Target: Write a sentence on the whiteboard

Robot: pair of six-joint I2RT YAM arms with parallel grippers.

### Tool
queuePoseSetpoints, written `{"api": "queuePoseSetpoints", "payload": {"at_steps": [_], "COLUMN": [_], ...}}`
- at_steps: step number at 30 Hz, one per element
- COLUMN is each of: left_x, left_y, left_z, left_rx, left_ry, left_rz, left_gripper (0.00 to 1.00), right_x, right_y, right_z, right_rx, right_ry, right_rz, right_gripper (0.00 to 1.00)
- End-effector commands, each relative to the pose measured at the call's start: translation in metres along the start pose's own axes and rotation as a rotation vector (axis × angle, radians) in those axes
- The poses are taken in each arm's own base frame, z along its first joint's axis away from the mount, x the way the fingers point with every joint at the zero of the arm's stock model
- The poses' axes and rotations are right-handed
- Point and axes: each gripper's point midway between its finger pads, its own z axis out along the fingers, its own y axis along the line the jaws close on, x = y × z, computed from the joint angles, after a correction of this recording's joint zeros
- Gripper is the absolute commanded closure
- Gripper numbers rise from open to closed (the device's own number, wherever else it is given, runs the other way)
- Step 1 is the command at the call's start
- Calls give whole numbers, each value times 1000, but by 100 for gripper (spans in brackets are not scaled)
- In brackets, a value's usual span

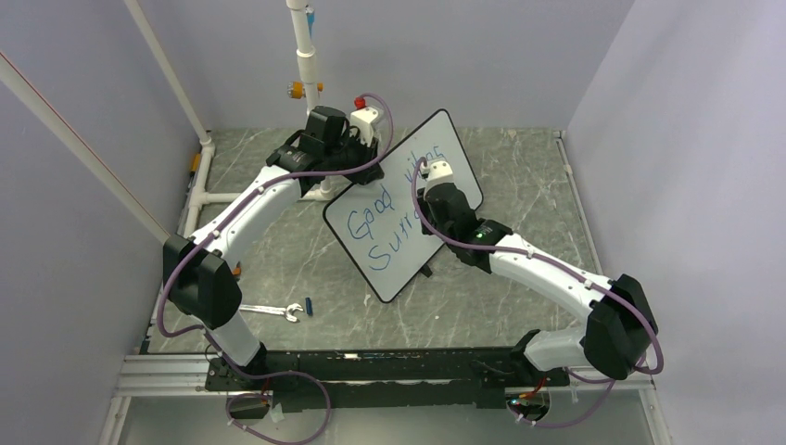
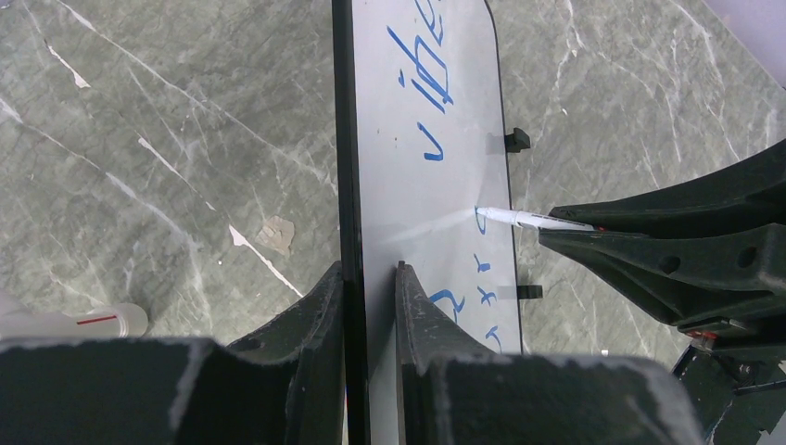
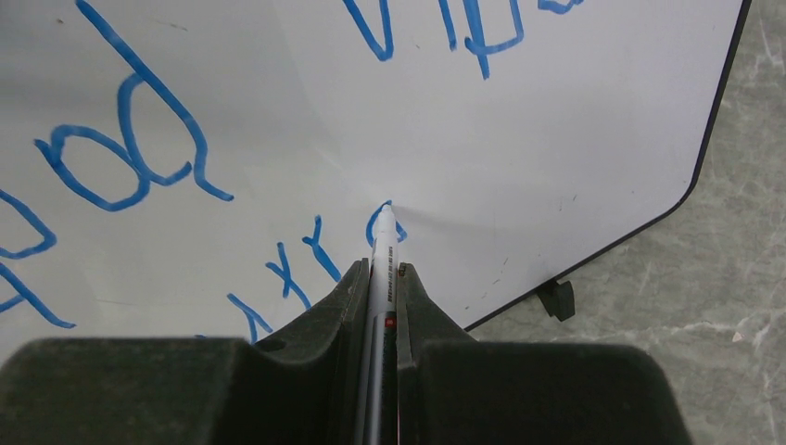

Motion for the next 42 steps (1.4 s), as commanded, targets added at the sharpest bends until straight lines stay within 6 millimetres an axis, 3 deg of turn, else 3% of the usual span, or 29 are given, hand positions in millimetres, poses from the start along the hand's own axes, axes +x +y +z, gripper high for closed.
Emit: {"api": "queuePoseSetpoints", "payload": {"at_steps": [1, 10, 21, 42], "left_x": [-23, -24, -24, -25], "left_y": [-7, -7, -7, -8], "left_z": [-10, -12, -13, -13], "left_rx": [4, 2, -1, 5], "left_ry": [-74, -78, -80, -83], "left_rz": [109, 112, 113, 113], "left_gripper": [100, 100, 100, 100], "right_x": [-45, -36, -35, -49], "right_y": [16, 11, -14, -12], "right_z": [-7, -10, -36, -2], "right_rx": [-66, -49, 20, 23], "right_ry": [-121, -102, -146, -131], "right_rz": [44, 47, 53, 17], "right_gripper": [100, 100, 100, 100]}}
